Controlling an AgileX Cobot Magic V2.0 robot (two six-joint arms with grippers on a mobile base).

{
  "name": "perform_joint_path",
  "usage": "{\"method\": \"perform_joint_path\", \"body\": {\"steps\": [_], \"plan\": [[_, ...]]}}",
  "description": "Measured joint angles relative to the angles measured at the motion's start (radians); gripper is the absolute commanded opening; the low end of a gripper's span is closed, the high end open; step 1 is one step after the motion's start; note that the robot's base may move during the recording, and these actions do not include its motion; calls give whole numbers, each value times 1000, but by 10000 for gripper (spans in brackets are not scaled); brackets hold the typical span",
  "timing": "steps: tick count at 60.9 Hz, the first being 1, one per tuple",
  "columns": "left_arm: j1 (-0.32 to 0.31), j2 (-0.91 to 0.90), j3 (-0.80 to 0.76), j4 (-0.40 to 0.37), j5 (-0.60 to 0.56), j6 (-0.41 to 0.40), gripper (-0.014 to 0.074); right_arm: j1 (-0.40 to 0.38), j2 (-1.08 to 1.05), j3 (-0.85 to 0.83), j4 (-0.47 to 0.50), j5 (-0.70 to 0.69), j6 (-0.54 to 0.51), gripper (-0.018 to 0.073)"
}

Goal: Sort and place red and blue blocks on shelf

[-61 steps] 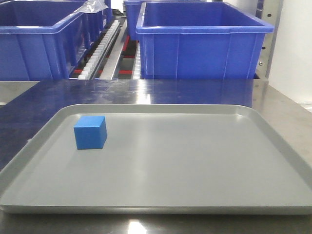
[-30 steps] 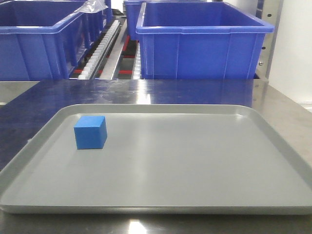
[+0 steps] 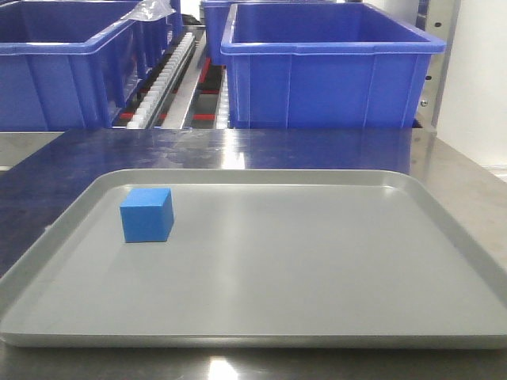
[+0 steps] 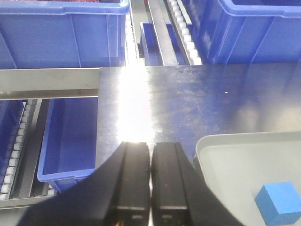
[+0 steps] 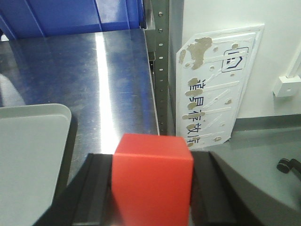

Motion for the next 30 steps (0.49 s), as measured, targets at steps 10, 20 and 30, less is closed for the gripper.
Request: {"method": "perform_joint_path", "body": {"steps": [10, 20, 30], "plan": [[0, 0, -1, 0, 3, -2, 134, 0, 0, 0, 0, 0, 0, 49], [0, 0, -1, 0, 3, -2, 134, 0, 0, 0, 0, 0, 0, 49], [0, 0, -1, 0, 3, -2, 134, 0, 0, 0, 0, 0, 0, 49]]}}
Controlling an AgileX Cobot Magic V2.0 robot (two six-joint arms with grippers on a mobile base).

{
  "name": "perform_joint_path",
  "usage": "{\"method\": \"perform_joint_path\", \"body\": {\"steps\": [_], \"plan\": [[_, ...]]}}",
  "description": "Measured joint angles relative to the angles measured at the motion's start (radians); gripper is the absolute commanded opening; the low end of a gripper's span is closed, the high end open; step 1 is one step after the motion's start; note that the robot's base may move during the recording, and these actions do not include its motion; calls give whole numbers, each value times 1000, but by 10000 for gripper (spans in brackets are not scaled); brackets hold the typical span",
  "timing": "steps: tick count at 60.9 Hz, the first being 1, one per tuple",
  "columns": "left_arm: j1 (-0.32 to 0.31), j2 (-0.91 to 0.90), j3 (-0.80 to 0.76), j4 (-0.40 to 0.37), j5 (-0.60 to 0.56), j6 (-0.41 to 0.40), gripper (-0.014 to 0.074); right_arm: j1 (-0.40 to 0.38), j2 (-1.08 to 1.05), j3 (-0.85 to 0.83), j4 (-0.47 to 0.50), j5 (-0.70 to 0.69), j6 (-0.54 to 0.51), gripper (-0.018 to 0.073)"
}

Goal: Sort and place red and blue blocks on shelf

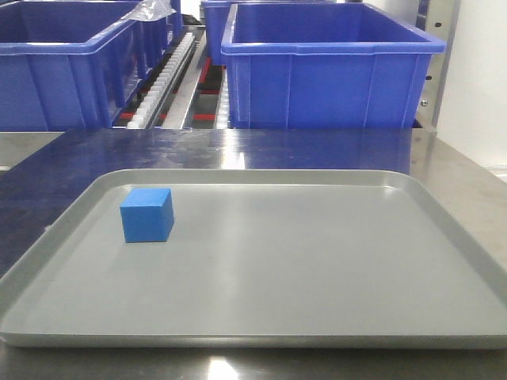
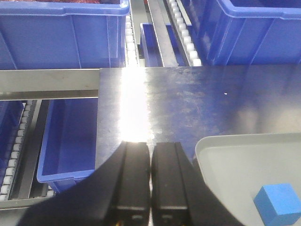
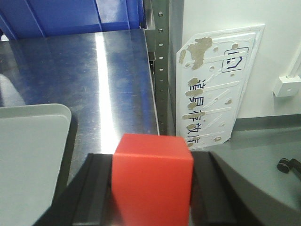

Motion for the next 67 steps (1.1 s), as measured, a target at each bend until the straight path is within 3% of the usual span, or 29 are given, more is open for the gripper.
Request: {"method": "perform_joint_path", "body": {"steps": [35, 57, 62, 67], "plan": [[0, 7, -9, 0, 53, 0, 134, 0, 0, 0, 0, 0, 0, 49], [-6, 269, -263, -17, 371, 18, 140, 0, 0, 0, 0, 0, 0, 49], [-22, 320, -310, -17, 385, 24, 182, 0, 0, 0, 0, 0, 0, 49], [-55, 373, -350, -23, 379, 26, 326, 0, 0, 0, 0, 0, 0, 49]]}}
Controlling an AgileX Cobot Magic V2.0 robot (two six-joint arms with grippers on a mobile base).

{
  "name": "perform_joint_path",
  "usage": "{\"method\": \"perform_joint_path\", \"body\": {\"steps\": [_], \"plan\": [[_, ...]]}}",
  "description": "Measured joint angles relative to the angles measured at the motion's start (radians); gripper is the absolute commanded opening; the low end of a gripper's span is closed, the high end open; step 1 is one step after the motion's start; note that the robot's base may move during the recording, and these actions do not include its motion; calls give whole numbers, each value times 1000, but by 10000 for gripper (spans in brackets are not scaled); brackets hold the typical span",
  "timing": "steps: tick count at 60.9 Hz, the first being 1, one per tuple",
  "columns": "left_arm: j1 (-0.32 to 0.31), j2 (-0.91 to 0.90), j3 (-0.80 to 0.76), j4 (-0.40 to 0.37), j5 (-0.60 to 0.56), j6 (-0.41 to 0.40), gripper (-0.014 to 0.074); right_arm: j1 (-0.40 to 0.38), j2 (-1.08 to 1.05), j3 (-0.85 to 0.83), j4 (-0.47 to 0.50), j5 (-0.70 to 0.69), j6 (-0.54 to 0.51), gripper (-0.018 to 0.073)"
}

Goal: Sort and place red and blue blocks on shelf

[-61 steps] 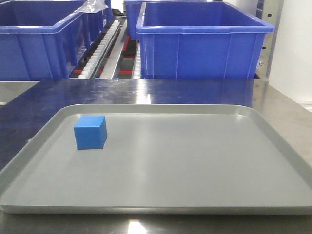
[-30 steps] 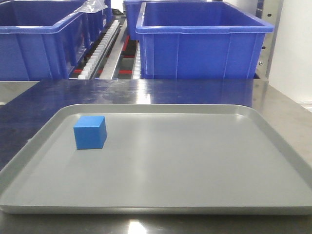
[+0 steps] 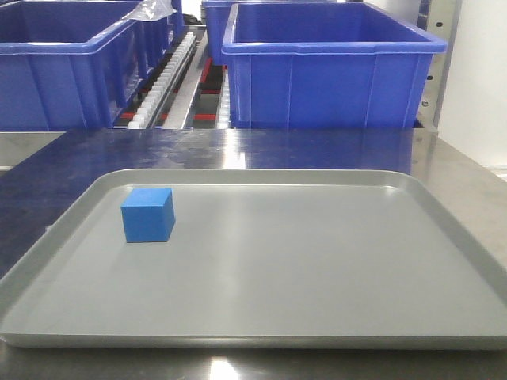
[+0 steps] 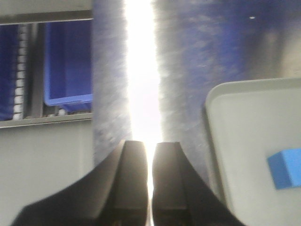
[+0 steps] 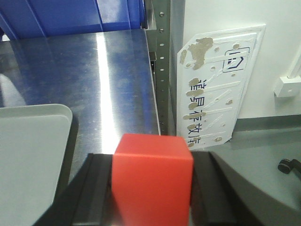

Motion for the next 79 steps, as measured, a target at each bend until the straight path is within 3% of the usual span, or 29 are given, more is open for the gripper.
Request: {"method": "perform_joint_path", "body": {"steps": [8, 30, 61, 79], "plan": [[-63, 58, -34, -7, -25, 2, 464, 0, 0, 0, 0, 0, 0, 49], [-246, 272, -174, -96, 45, -10, 466, 0, 0, 0, 0, 0, 0, 49], [-332, 459, -311, -126, 103, -46, 487, 0, 0, 0, 0, 0, 0, 49], [-337, 489, -315, -117, 156, -65, 487, 0, 0, 0, 0, 0, 0, 49]]}}
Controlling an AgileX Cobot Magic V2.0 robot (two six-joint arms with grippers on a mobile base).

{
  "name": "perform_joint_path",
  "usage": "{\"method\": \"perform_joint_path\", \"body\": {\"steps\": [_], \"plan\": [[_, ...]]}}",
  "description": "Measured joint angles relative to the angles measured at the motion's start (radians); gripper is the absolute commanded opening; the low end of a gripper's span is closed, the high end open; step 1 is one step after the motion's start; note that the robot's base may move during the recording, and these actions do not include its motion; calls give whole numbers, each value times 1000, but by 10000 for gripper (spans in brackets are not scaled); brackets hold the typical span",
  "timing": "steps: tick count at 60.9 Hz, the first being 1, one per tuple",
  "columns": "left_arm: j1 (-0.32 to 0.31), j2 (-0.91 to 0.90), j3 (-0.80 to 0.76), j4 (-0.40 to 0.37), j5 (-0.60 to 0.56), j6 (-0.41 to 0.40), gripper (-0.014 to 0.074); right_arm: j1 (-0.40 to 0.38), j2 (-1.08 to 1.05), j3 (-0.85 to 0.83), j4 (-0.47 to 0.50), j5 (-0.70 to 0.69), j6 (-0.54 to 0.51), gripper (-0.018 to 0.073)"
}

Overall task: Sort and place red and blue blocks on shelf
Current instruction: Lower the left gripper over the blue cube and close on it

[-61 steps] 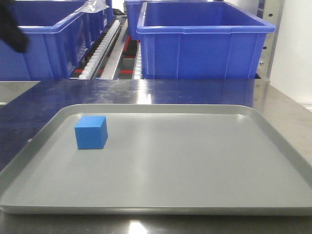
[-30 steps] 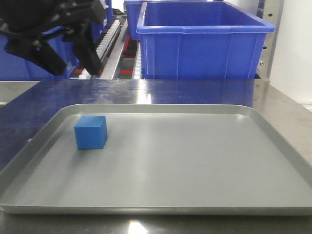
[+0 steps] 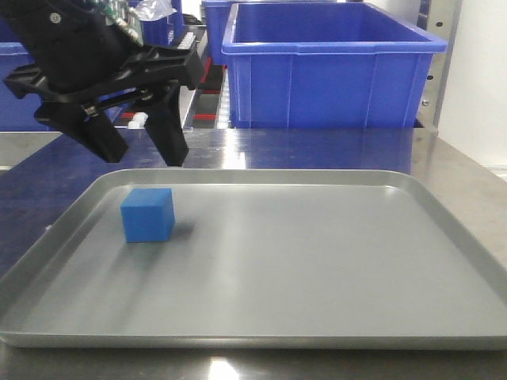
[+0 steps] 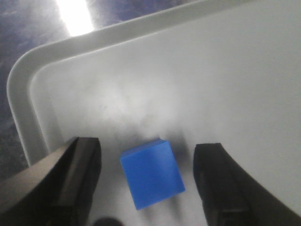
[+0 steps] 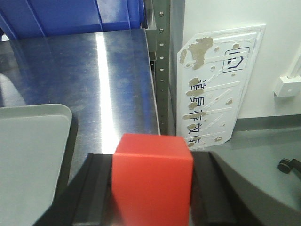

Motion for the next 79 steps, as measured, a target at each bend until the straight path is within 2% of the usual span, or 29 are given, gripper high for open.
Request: {"method": "perform_joint_path", "body": {"steps": [13, 40, 53, 79], "plan": [[0, 1, -1, 13, 5, -37, 487, 0, 0, 0, 0, 0, 0, 49], [-55, 68, -2, 45, 13, -116, 482, 0, 0, 0, 0, 0, 0, 49], [-56, 77, -2, 64, 21, -162, 482, 0, 0, 0, 0, 0, 0, 49], [-56, 91, -5, 77, 30, -173, 482, 0, 0, 0, 0, 0, 0, 49]]}}
